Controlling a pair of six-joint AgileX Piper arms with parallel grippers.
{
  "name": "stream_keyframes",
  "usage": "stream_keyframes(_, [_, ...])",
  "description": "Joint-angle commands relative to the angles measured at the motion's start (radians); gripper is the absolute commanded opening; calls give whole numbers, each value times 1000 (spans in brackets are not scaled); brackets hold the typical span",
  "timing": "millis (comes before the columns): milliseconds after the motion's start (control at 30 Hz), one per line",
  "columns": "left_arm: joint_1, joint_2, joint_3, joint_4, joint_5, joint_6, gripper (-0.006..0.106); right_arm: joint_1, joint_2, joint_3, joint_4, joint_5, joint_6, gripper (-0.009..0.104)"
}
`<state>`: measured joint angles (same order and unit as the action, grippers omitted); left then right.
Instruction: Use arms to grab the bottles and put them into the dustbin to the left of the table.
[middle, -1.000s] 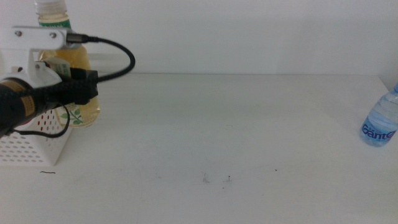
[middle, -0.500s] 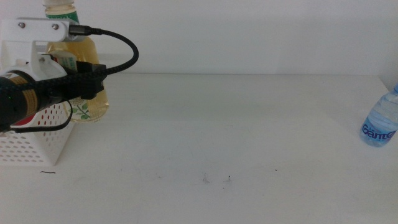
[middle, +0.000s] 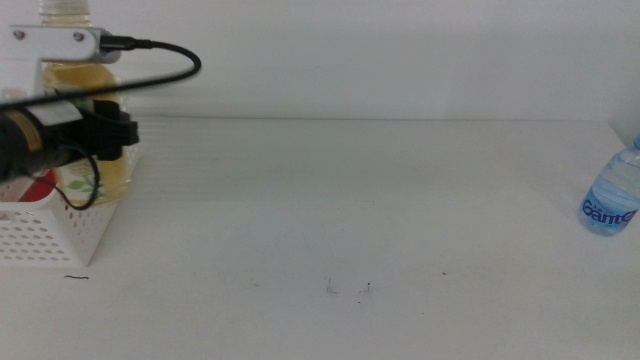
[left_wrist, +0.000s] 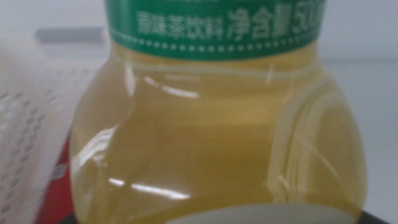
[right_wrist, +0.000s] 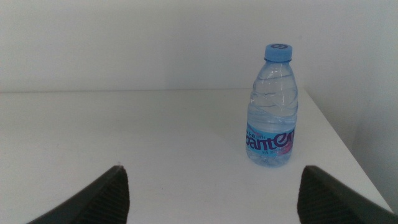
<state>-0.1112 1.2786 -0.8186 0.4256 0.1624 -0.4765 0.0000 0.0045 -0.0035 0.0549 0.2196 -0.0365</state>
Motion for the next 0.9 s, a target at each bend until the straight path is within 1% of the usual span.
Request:
stream_keyframes(0, [-8, -19, -91, -118, 82, 132, 45, 1, -4, 4, -7, -10, -6, 92])
stream_keyframes(33, [-6, -19, -121, -152, 123, 186, 45, 1, -4, 4, -7, -10, -6, 92])
stream_keyframes(100, [2, -14, -204, -255, 219, 329, 43, 1, -4, 4, -7, -10, -6, 92])
stream_keyframes(133, [10, -9, -228, -285, 254, 377, 43, 1, -4, 4, -7, -10, -6, 92])
stream_keyframes(167, [25, -2, -276, -338, 299, 436, 42, 1, -4, 4, -7, -10, -6, 92])
stream_keyframes(300, [93, 63, -435, -478, 464, 600, 38, 1, -4, 4, -7, -10, -6, 92])
stream_keyframes(367, [125, 105, -522, -530, 540, 661, 37, 1, -4, 4, -7, -10, -6, 92])
stream_keyframes(467, [171, 178, -630, -579, 659, 736, 35, 1, -4, 4, -7, -10, -6, 92])
stream_keyframes(600, [231, 278, -734, -590, 744, 763, 34, 1, -4, 4, -7, -10, -6, 92])
stream_keyframes(733, [299, 379, -830, -643, 841, 822, 34, 1, -4, 4, -7, -10, -6, 92])
stream_keyframes(800, [354, 449, -879, -680, 870, 847, 34, 1, -4, 4, -7, -10, -6, 92])
stream_keyframes(867, [377, 492, -897, -682, 870, 847, 34, 1, -4, 4, -7, -10, -6, 92])
